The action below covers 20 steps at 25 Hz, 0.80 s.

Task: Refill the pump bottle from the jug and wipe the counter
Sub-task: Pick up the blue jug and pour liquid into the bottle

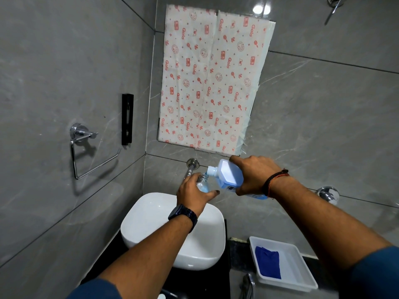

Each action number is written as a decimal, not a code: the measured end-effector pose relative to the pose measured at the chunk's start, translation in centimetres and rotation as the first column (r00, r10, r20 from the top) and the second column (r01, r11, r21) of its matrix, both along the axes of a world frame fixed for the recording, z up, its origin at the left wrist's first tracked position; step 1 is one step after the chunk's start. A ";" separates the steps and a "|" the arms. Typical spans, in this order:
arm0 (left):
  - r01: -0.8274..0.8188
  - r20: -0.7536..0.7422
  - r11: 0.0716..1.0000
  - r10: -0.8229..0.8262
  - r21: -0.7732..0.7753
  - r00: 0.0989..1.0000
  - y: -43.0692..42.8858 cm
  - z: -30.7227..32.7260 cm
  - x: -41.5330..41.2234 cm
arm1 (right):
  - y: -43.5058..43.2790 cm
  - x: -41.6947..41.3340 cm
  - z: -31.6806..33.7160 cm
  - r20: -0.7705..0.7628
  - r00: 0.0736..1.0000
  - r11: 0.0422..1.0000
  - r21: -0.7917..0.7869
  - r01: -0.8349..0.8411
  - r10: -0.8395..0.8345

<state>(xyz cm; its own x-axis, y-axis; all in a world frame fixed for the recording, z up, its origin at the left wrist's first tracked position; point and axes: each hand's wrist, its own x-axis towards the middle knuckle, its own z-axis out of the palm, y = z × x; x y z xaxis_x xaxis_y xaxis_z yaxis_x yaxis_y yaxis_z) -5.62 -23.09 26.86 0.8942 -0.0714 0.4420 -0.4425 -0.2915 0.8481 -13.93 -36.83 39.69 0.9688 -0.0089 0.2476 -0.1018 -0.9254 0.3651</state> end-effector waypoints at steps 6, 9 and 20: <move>-0.002 -0.004 1.000 0.002 0.001 1.000 -0.2 -0.1 0.0 | -0.1 -0.1 0.0 -0.004 1.000 1.000 -0.003 0.007 -0.007; -0.001 -0.006 1.000 0.001 0.001 1.000 -0.2 0.0 0.0 | 0.0 -0.1 0.1 -0.004 1.000 1.000 -0.001 0.010 -0.010; -0.001 -0.003 1.000 0.001 0.004 1.000 0.1 0.1 -0.1 | 0.2 -0.2 0.2 -0.003 1.000 1.000 -0.012 0.004 -0.004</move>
